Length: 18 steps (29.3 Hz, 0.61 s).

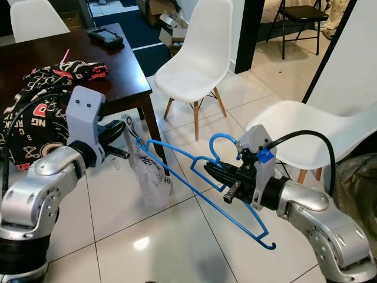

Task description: Hang hanger

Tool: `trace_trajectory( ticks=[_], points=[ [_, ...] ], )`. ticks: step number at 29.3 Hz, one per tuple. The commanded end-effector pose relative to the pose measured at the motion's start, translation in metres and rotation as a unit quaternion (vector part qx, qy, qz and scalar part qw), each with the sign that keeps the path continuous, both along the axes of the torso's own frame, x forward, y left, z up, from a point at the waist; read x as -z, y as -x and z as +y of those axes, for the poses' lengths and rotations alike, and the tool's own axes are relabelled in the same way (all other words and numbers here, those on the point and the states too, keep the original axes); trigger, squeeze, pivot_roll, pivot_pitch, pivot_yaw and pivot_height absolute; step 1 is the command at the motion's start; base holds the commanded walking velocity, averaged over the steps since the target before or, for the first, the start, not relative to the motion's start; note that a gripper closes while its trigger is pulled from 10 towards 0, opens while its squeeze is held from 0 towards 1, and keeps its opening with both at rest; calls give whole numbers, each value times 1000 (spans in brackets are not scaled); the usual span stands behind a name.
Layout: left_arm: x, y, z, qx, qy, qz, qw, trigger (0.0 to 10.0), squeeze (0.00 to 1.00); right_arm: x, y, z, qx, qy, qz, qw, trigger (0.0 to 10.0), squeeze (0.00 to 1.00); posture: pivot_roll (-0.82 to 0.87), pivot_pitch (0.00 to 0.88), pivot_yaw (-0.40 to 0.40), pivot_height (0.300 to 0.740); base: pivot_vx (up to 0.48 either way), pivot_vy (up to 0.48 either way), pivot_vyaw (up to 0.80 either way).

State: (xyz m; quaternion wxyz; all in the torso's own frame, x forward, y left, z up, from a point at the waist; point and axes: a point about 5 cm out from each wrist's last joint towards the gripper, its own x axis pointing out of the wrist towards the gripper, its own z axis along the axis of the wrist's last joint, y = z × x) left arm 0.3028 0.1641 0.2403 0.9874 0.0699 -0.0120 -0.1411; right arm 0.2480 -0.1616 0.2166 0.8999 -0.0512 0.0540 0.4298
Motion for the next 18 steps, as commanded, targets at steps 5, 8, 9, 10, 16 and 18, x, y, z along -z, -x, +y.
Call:
trace_trajectory(
  ticks=[5,8,9,10,16,18],
  points=[
    [2,3,1,1,-7,5,1000,10000,0,-2,-3,-2,11,-2,-8,1000,10000,0,46,183,47,740,0,0,0],
    [3,3,1,1,-7,5,1000,10000,0,-2,-3,0,9,-4,-8,1000,10000,0,46,185,47,740,0,0,0],
    [3,3,1,0,-7,5,1000,10000,0,-2,-3,1,7,-5,-8,1000,10000,0,45,185,48,740,0,0,0],
    [3,3,1,0,-7,5,1000,10000,0,-2,-2,2,5,-5,-7,1000,10000,0,45,185,48,740,0,0,0],
    [3,3,1,0,-7,5,1000,10000,0,-2,0,7,-10,-12,-6,1000,10000,0,44,186,48,740,0,0,0],
    [3,3,1,-1,-7,5,1000,10000,0,-3,1,8,-15,-14,-5,1000,10000,0,43,187,48,740,0,0,0]
  ],
)
